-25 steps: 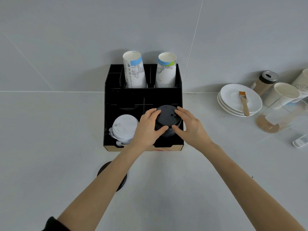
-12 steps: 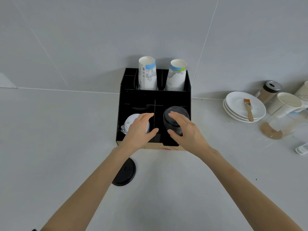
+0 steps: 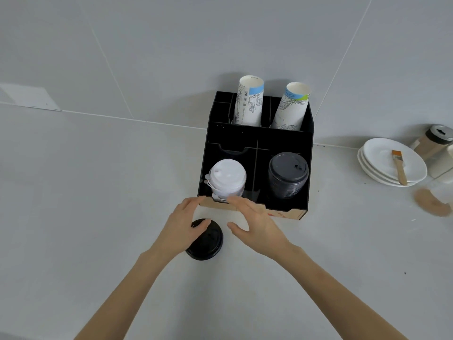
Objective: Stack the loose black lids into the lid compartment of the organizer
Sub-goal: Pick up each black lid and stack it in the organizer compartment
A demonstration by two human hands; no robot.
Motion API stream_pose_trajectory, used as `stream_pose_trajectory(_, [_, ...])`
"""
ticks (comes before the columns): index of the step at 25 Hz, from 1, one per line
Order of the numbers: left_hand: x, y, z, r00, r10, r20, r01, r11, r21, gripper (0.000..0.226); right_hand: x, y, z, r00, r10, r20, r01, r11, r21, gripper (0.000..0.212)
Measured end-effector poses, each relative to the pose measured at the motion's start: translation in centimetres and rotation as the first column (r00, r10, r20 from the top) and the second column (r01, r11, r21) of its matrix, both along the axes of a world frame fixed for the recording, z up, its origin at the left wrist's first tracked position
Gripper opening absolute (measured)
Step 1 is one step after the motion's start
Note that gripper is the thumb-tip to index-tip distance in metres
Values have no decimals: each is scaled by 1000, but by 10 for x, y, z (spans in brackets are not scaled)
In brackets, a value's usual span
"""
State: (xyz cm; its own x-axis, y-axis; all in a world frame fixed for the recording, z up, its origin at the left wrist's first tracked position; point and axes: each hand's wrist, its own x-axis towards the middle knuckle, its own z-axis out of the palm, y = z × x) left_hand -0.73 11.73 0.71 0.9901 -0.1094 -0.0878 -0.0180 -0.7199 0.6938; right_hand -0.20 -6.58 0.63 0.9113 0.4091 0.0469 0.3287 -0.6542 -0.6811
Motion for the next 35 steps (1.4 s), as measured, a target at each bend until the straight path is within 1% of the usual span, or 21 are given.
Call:
stream_pose_trajectory(5, [-14,18,-22,991,4,-131,3,999,47,59,-9,15,-25,987,57,-148,-74,992,-106,59])
stream_pose_trajectory(8, [-21,19,-30,982,9,-189,3,998,65,66,-13,22,-35,973,84,-215,-114,985,-131,64])
stream_pose_trajectory(11, [-27,21,-35,978,-4,-207,17,998,63,69,-15,28,-41,969,96,-228,-127,984,-127,66])
stream_pose_trajectory(18, [-34,22,-35,974,-52,-220,83,988,132,81,-16,30,-43,975,87,-206,-106,991,-85,64])
stream_pose_trajectory(24, [-34,13,-31,982,-73,-173,89,992,88,72,-20,20,-39,981,53,-187,-61,997,-36,62])
stream_pose_trajectory(26, [-33,7,-26,988,-83,-130,91,994,62,73,-21,14,-34,985,26,-169,-26,1000,0,61])
stream_pose_trajectory(28, [-30,1,-21,994,-80,-77,82,996,33,67,-21,5,-27,989,-6,-147,11,999,31,60])
stream_pose_trajectory(30, [-27,-6,-13,997,-80,-23,80,997,0,66,-21,-5,-18,991,-48,-121,55,997,54,60])
stream_pose_trajectory(32, [-22,-16,-4,996,-93,20,93,995,-29,68,-21,-16,-9,992,-89,-88,96,992,81,60])
stream_pose_trajectory(35, [-14,-33,8,988,-125,86,131,990,-62,62,-19,-34,5,991,-130,-34,133,985,113,60])
